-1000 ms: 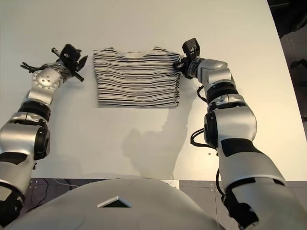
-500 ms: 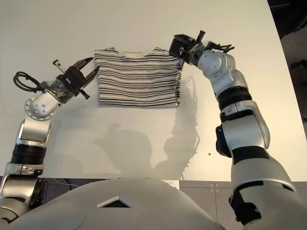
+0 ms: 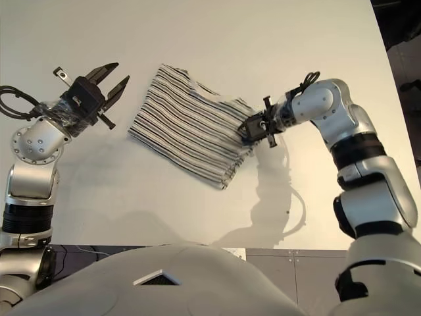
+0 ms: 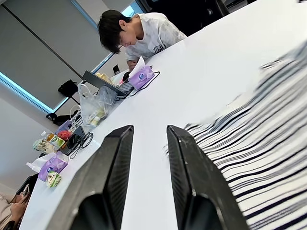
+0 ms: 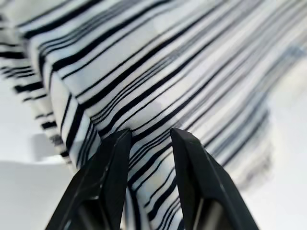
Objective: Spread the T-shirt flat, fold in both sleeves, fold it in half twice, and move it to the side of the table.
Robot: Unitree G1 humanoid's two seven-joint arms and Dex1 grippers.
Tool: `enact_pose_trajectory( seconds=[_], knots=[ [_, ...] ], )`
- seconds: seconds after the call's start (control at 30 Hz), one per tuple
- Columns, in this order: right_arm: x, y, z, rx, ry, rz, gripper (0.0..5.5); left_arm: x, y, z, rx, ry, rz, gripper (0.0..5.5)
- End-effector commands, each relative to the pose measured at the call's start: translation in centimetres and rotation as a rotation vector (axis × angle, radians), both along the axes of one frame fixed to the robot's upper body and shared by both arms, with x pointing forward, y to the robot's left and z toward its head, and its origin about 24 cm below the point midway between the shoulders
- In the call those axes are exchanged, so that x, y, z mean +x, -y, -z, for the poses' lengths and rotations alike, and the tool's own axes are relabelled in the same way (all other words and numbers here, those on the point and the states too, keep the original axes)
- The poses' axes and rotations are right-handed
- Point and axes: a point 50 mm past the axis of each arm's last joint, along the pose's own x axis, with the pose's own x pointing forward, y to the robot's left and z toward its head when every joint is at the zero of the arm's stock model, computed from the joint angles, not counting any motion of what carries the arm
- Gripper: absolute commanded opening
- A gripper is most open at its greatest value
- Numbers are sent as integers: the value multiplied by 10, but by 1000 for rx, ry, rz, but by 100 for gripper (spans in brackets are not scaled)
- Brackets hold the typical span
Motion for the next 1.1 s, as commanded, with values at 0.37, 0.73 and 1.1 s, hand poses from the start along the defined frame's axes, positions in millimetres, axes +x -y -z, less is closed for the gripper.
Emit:
enact_pose_trajectory(
  seconds=[0.37,0.73,1.1],
  knots=[
    [-32,-36,-77,485,-484,286,151,-50,43,17,212,-160,304,127],
    [-18,1,-55,347,-104,422,151,-23,2,64,515,-256,323,127],
    [-21,-2,-3,128,193,69,151,20,-14,90,727,-49,452,127]
  ],
)
